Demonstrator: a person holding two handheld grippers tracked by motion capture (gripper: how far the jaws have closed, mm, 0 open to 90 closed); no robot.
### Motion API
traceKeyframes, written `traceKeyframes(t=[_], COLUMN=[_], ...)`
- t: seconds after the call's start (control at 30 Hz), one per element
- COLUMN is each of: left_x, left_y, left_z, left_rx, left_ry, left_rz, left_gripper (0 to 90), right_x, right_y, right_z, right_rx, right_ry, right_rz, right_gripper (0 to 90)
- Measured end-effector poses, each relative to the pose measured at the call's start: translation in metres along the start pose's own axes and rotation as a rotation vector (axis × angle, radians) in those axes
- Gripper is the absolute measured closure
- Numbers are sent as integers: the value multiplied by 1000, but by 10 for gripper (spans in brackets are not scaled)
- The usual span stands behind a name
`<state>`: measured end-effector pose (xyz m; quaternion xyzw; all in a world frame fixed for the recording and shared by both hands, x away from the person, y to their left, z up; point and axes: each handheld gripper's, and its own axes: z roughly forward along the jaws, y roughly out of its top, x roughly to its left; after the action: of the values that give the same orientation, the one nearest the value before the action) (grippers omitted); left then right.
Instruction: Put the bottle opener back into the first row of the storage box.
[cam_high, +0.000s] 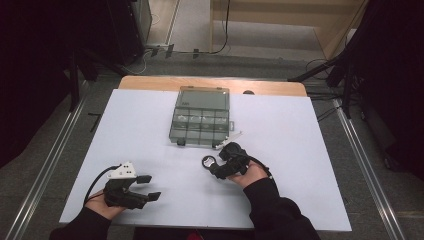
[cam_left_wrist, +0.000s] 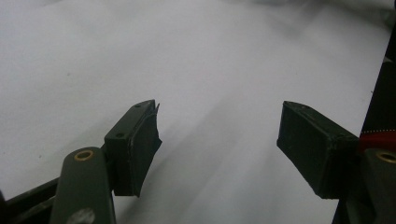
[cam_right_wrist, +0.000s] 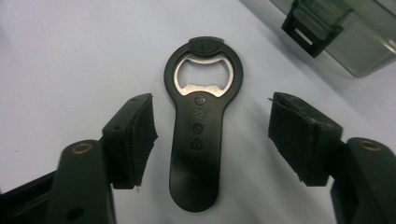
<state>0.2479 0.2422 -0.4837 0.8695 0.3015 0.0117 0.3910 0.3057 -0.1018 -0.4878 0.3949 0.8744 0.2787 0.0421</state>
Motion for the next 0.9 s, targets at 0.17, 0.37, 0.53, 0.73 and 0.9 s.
traceKeyframes(t=[0.17,0.37,0.53,0.73,0.9], left_x=[0,0,0,0,0], left_y=[0,0,0,0,0], left_z=[0,0,0,1,0], left_rx=[2,0,2,0,1], left_ry=[-2,0,-1,-3,-2], left_rz=[0,0,1,1,3], left_gripper=[287,287,287,287,287], right_x=[5,9,14,14,10], right_y=[3,6,8,8,7], right_z=[2,6,7,6,6], right_rx=[43,89,117,124,115], right_ry=[-8,-32,-76,-89,-74], right_rz=[7,-6,-14,-32,-37], right_gripper=[397,481,563,647,655])
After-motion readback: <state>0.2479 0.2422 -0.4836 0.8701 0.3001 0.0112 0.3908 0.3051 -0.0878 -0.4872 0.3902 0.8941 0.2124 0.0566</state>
